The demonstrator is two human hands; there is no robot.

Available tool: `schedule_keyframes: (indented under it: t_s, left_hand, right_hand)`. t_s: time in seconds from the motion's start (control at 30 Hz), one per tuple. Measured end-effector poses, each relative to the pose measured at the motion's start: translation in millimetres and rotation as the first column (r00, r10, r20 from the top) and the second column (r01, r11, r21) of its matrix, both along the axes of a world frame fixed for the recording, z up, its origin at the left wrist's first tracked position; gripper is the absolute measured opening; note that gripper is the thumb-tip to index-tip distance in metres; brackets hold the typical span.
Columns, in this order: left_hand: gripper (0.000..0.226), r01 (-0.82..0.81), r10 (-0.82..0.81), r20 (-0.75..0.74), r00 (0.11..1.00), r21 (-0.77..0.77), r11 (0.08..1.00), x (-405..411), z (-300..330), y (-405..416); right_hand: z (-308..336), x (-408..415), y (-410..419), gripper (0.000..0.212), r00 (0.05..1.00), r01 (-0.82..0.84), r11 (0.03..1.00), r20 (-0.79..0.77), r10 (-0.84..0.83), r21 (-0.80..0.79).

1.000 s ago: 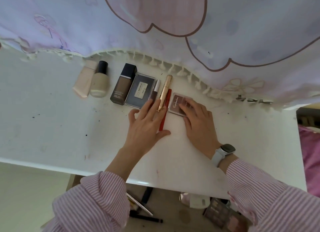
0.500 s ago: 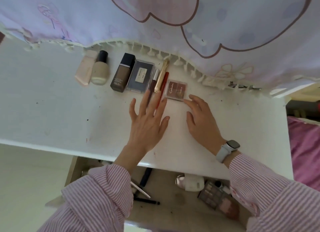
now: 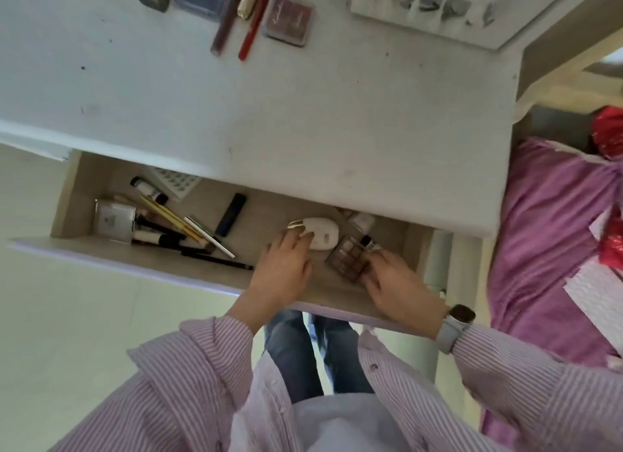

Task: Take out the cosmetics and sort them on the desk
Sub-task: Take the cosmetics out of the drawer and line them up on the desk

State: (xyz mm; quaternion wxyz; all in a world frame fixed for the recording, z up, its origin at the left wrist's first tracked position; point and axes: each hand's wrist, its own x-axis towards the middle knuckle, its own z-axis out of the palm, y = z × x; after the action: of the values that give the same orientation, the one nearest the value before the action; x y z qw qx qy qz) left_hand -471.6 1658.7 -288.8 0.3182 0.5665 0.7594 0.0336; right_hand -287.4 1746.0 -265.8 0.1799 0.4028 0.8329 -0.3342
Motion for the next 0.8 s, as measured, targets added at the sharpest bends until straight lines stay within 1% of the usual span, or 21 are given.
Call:
schedule_keyframes:
  t_s: [0.07, 0.13, 0.2, 0.27, 0.33, 0.43, 0.53, 0.63, 0.73, 0.8]
  left_hand:
    - [0.057, 0.0, -0.003, -0.047, 0.999, -0.073, 0.997, 5, -16, 11]
    - [0.06, 0.0, -0.008, -0.08, 0.997, -0.1, 0.995, 10, -27, 23]
    - [0.062, 0.01, -0.025, -0.125, 0.992, -0.12, 0.993, 15, -34, 32]
    - [0.066, -0.02, -0.007, -0.178, 0.984, -0.149, 0.989, 18, -37, 37]
    - [0.068, -0.078, 0.049, -0.154, 0.987, -0.193, 0.978, 18, -39, 38]
    - [0.061, -0.144, 0.146, -0.012, 0.989, -0.245, 0.959, 15, -38, 35]
    - [0.056, -0.117, 0.123, 0.005, 0.992, -0.274, 0.955, 12, -37, 29]
    - [0.05, -0.099, 0.106, 0.008, 0.994, -0.314, 0.944, 7, -36, 23]
    - [0.049, -0.115, 0.136, 0.033, 0.99, -0.36, 0.926, 0, -34, 17]
    - [0.05, -0.142, 0.173, 0.048, 0.984, -0.38, 0.914, -4, -31, 14]
  right_hand:
    - [-18, 6, -2, 0.048, 0.99, 0.074, 0.996, 0.118, -0.078, 0.043]
    - [-34, 4, -2, 0.061, 0.977, 0.126, 0.988, 0.16, -0.138, 0.084]
    - [-47, 0, -3, 0.075, 0.959, 0.19, 0.979, 0.2, -0.201, 0.075]
    - [-57, -3, -6, 0.083, 0.947, 0.208, 0.974, 0.23, -0.223, 0.088]
    - [-64, -6, -8, 0.079, 0.949, 0.205, 0.974, 0.224, -0.221, 0.094]
    - [-71, -8, -7, 0.066, 0.951, 0.21, 0.977, 0.225, -0.21, 0.023]
    - [-72, -7, -5, 0.062, 0.958, 0.177, 0.984, 0.233, -0.165, -0.03]
    - [-69, -6, -3, 0.056, 0.955, 0.214, 0.976, 0.22, -0.199, -0.046]
    - [-66, -9, -1, 0.041, 0.971, 0.215, 0.974, 0.126, -0.205, -0.069]
    - [-63, -13, -3, 0.031, 0.979, 0.203, 0.968, 0.047, -0.198, -0.151]
